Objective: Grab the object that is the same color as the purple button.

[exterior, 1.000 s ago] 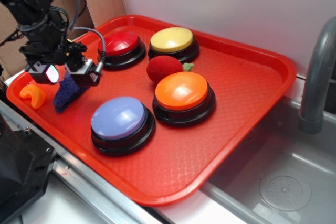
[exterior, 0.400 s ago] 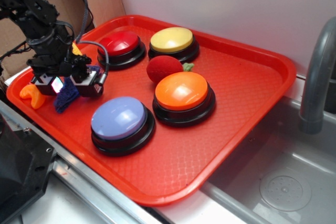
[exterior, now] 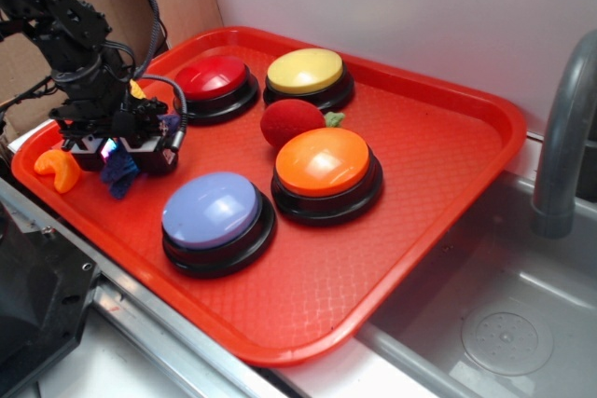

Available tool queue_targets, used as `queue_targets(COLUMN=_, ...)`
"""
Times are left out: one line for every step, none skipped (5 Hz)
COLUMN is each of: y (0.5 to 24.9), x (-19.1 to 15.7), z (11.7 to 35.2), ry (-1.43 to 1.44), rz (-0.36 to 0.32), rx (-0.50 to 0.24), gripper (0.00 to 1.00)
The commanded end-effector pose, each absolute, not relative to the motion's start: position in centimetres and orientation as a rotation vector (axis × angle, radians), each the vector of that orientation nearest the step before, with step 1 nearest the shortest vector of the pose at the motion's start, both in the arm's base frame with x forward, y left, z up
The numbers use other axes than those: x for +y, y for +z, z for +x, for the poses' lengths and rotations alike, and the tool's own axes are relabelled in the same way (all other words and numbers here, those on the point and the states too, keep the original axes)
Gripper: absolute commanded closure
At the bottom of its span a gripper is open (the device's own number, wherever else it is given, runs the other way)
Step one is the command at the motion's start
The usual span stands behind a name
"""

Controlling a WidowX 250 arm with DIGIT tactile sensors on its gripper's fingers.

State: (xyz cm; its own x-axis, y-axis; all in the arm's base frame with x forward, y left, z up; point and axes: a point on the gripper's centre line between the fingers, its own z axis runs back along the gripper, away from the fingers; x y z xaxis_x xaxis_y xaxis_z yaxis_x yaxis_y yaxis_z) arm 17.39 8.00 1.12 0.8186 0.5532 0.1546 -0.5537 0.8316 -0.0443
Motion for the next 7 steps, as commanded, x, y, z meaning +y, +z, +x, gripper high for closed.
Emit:
queue_targets(y=2.6, x=8.0, z=18.0, ry=0.566, rz=0.019, rx=-0.184, gripper=1.00)
queue_targets(y=4.4, x=7.5, z=18.4, ry=0.534, rz=0.036, rx=-0.172, gripper=1.00)
queue_targets(y=6.6, x=6.8, z=19.1, ry=0.475, rz=0.028, rx=-0.146, gripper=1.00)
queue_targets(y=8.9, x=5.2, z=20.3, ry=0.403, rz=-0.036, rx=-0.148, gripper=1.00)
queue_targets(y=11.8, x=3.2, z=21.1, ry=0.316, rz=-0.062, rx=-0.153, gripper=1.00)
queue_targets(y=14.5, x=0.5, z=21.6, ry=0.223, rz=-0.095, rx=-0.168, gripper=1.00)
queue_targets(y=16.3, x=-1.5, z=21.3, ry=0.120, rz=-0.148, rx=-0.152, gripper=1.00)
